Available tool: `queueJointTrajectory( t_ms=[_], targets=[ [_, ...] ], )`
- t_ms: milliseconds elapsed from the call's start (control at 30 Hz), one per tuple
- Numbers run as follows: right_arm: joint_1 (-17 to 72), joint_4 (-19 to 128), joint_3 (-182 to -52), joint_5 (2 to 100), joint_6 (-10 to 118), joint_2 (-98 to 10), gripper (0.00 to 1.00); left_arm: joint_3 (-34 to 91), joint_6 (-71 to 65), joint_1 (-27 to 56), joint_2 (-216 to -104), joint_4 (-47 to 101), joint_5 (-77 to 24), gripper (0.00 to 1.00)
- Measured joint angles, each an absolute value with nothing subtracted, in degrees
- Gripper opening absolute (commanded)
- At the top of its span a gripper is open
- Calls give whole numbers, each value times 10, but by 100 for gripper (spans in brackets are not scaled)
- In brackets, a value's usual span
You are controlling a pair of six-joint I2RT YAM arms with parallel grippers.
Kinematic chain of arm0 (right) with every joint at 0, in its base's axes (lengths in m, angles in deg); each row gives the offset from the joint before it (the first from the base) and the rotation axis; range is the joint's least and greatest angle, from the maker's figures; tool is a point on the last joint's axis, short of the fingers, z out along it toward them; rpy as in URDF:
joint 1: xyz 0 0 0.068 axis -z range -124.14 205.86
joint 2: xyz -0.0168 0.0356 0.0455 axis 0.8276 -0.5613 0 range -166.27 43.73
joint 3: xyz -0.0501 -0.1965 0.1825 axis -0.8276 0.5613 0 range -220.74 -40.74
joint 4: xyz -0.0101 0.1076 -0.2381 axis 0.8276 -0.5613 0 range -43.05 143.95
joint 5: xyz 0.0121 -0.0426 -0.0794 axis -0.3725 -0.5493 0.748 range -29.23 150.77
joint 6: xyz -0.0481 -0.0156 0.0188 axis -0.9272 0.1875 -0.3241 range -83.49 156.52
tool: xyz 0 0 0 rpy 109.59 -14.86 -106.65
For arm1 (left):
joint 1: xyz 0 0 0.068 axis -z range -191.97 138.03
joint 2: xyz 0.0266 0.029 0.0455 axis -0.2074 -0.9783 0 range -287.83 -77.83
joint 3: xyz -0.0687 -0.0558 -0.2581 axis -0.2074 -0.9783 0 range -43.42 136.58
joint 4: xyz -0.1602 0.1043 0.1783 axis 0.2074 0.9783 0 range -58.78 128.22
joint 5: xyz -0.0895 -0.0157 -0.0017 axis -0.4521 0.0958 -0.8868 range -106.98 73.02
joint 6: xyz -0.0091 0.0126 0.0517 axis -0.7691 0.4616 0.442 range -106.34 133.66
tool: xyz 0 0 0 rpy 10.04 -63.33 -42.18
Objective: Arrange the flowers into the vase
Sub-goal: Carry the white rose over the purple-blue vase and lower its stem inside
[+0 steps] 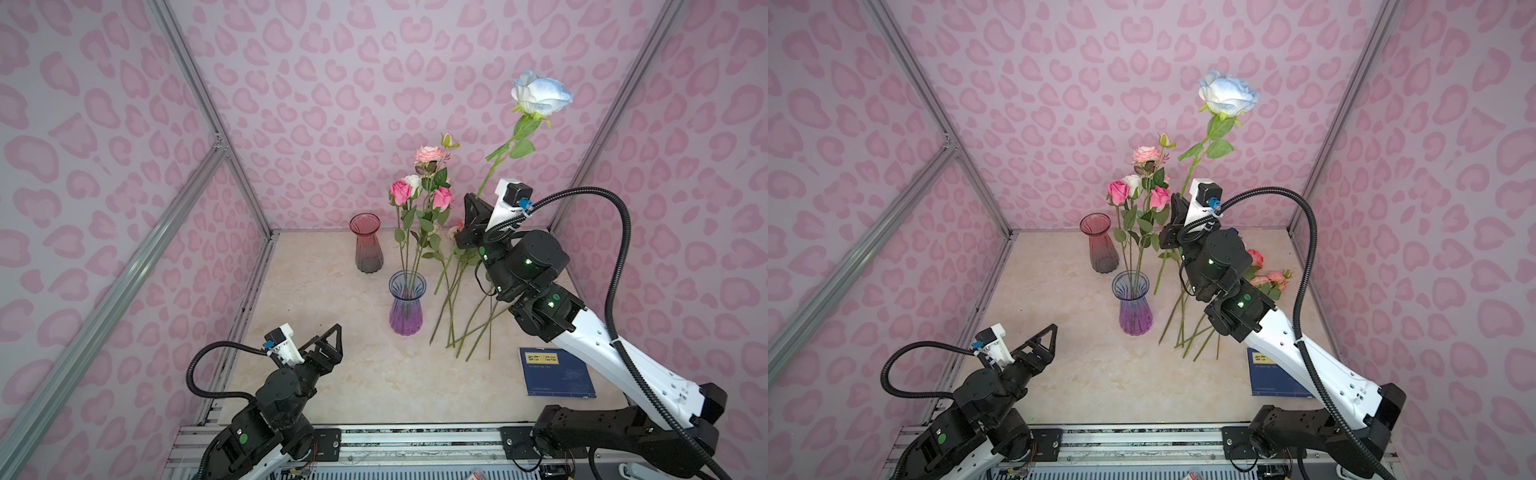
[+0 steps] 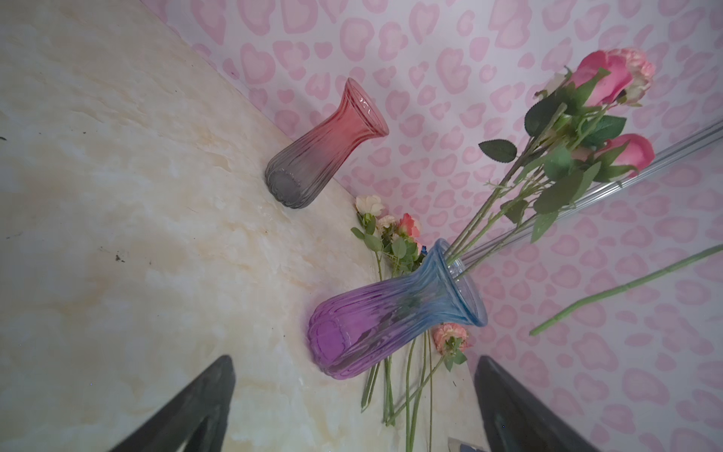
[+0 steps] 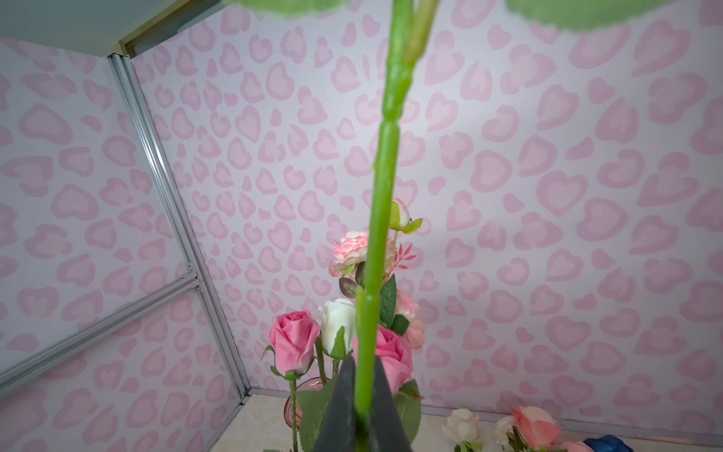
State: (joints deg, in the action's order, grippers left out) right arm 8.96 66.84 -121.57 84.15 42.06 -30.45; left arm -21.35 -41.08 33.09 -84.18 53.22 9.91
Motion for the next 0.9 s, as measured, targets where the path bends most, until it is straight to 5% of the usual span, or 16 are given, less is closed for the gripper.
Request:
queueJointTrajectory(
  t_ms=[333,900],
  targets=[
    [74,697,-1268,815,388,-398,0,-202,-402,331,-894,517,57,96],
    [32,724,-1110,806,390,-421,5,-216,-403,331,-913,484,49,95]
  ],
)
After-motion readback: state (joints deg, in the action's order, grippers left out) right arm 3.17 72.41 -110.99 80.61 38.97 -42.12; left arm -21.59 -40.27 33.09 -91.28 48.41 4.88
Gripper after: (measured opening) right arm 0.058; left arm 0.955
